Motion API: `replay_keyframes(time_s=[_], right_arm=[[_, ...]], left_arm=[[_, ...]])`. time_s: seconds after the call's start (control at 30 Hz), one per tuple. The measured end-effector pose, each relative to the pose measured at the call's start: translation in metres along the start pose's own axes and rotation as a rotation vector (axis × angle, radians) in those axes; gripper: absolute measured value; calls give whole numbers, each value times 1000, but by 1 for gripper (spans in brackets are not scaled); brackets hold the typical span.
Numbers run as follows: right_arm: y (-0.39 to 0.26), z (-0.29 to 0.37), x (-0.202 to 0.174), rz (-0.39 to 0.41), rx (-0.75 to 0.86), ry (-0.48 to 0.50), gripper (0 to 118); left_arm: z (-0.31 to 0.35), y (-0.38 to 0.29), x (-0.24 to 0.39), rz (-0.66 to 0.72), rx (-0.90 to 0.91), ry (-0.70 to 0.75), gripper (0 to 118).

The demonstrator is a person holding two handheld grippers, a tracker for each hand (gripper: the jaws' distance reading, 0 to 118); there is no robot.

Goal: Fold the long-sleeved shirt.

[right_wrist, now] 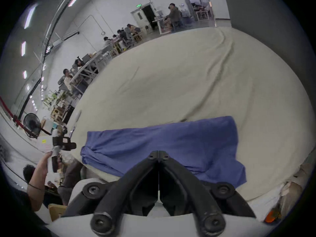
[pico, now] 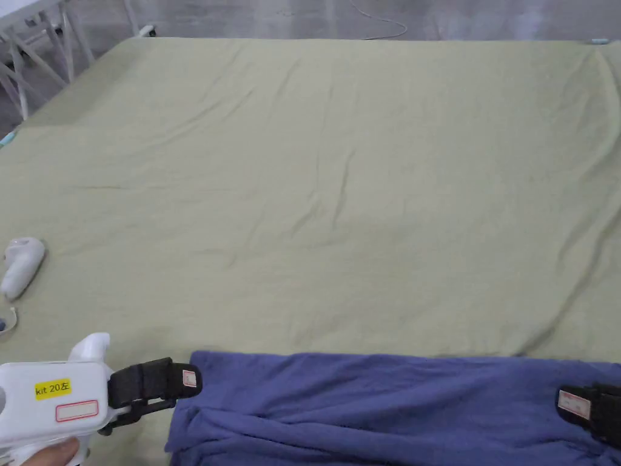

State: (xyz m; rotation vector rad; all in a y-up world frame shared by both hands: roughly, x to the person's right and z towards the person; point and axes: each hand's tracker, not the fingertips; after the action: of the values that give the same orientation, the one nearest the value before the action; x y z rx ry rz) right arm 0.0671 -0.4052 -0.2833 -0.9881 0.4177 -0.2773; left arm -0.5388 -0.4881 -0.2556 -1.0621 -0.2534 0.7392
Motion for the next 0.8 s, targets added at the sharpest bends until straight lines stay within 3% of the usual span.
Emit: replay_keyframes(time_s=[0.1,0.2,0.3,0.37,0.4,0.43,0.47,0.5,0.53,0.57,0.8], right_arm=[[0,-13,-3,12,-18,42,0],[1,-26,-11,-14,-29,154,0],[1,-37,-22,-38,-44,239,0],[1,-41,-28,-22,-46,254,0],[2,-43,-36,-13,-48,255,0],[3,-44,-39,-4,-54,261,0],[3,-45,-41,5,-59,264,0],[4,-45,-43,11,-62,263,0],[3,-46,-50,19,-65,262,0],[4,-46,-51,24,-68,260,0],[8,-43,-55,-14,-58,271,0]], left_arm=[[-27,4,-13,59,-128,-93,118],[-45,3,-7,103,-124,-270,118],[-80,-4,-7,295,-218,-493,118],[-101,-12,8,252,-230,-475,116],[-103,-11,16,188,-216,-450,110],[-106,-8,17,145,-220,-429,84],[-106,-6,16,146,-204,-409,35],[-108,-7,14,171,-176,-368,5],[-107,-9,6,210,-153,-340,4],[-103,-13,0,284,-148,-363,4],[-27,-11,-48,468,43,-570,3]])
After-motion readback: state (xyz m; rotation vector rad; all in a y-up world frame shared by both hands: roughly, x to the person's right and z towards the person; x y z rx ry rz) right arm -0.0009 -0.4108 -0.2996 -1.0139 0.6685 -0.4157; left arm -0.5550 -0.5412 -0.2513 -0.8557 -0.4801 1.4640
